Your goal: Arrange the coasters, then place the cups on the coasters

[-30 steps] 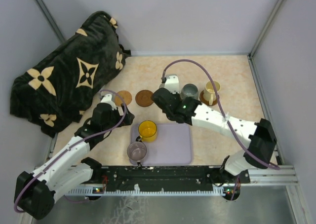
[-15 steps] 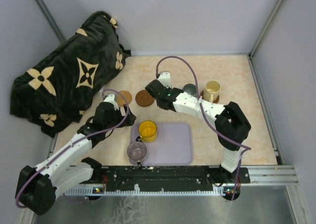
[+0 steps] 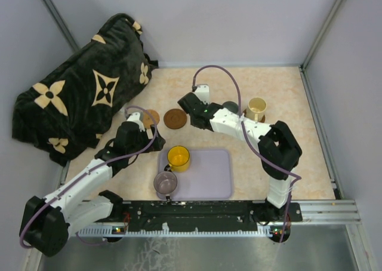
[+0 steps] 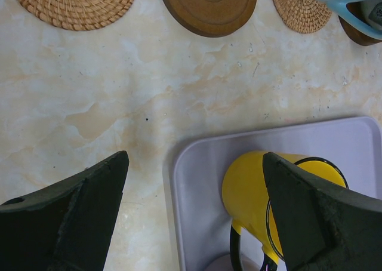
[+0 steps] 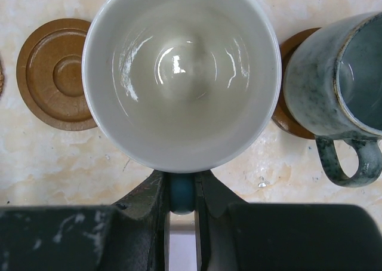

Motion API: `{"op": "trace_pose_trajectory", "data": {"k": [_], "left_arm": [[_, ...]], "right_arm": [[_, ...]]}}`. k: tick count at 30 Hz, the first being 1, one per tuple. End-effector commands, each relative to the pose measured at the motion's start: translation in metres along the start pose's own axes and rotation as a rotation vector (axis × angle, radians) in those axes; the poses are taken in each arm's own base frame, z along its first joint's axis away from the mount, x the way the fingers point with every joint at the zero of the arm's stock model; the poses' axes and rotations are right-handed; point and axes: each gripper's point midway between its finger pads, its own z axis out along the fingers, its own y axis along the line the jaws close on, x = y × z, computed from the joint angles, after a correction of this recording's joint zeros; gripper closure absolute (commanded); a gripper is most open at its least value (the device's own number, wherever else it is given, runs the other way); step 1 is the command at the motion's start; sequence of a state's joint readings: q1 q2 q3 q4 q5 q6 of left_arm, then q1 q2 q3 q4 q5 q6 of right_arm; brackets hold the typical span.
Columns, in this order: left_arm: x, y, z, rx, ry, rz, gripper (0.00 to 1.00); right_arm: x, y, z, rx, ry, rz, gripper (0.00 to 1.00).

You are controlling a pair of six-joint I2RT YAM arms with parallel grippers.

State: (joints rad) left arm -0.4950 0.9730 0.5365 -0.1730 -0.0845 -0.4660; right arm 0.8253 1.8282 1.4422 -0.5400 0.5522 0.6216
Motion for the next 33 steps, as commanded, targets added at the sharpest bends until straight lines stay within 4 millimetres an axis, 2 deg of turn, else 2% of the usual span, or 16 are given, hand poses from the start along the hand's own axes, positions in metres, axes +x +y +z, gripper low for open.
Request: {"op": "trace_pose_trajectory", "data": {"k": [1,14,22,33], "left_arm": [[-0.015,-0.011,-0.001,0.035,-0.035,0.008,0.01],[-0.014,-0.009,0.000,0.026,-0.036,0.007,0.00],[-0.013,-0.008,0.001,0.021,-0.035,0.006,0.01],[-0.012,-0.008,0.003,0.021,-0.031,0.004,0.01]], "right_arm": [[-0.038,0.006,-0.007,-0.030,-0.096,0.085,1.00],[-0.026,-0.010,0.005,0.009,-0.058,0.077,1.00],[-0.016,-0.011,0.010,0.009,-0.035,0.065,1.00],[-0.015,-0.008,0.014,0.004,-0.033,0.048,1.00]]}}
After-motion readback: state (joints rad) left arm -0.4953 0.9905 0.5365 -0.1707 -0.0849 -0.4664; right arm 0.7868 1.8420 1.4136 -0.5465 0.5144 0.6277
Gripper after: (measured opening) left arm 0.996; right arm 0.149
